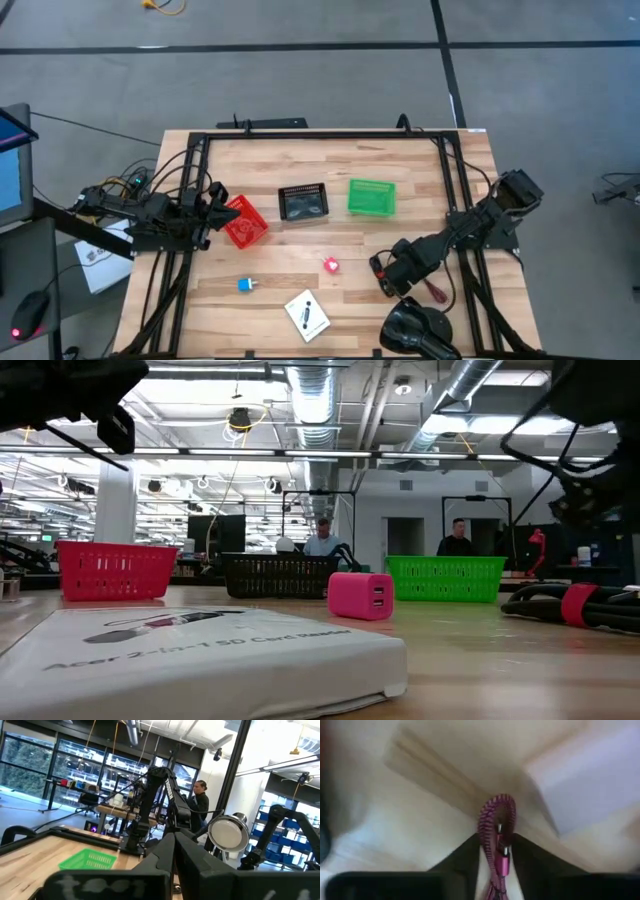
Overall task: Pick and place items into bin
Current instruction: Put the pink charger cable into the green bin
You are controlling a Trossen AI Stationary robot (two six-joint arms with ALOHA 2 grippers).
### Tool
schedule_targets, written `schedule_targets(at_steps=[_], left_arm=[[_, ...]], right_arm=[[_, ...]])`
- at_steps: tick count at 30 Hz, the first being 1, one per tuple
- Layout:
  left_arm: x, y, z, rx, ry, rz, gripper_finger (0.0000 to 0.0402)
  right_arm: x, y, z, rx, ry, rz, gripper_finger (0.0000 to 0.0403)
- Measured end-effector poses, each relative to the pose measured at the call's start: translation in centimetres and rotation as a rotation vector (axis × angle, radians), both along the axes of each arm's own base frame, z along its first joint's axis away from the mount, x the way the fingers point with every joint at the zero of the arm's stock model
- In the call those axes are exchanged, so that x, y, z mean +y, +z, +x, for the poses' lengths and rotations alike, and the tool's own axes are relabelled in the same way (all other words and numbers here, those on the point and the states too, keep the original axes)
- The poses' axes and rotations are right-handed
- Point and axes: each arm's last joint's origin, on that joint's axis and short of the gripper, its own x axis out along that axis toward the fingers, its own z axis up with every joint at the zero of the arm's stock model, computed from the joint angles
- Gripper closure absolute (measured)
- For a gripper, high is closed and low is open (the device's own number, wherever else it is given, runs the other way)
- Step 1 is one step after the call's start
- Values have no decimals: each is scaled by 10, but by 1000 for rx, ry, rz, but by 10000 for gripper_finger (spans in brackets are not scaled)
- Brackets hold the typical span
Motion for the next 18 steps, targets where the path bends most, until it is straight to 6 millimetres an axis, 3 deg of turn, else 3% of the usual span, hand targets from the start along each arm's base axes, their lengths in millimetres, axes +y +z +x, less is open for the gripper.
schedule_targets(at_steps=[4, 10, 13, 18], left_arm=[[0, 0, 0, -1, 1, -2, 401], [0, 0, 0, -1, 2, -1, 401], [0, 0, 0, -1, 2, 0, 401], [0, 0, 0, -2, 3, 1, 401]], right_arm=[[-2, 9, 0, -66, -4, -25, 383], [-9, 27, 5, -265, 57, -103, 362], [-16, 37, 11, -383, 137, -141, 372], [-45, 49, 18, -450, 186, -292, 384]])
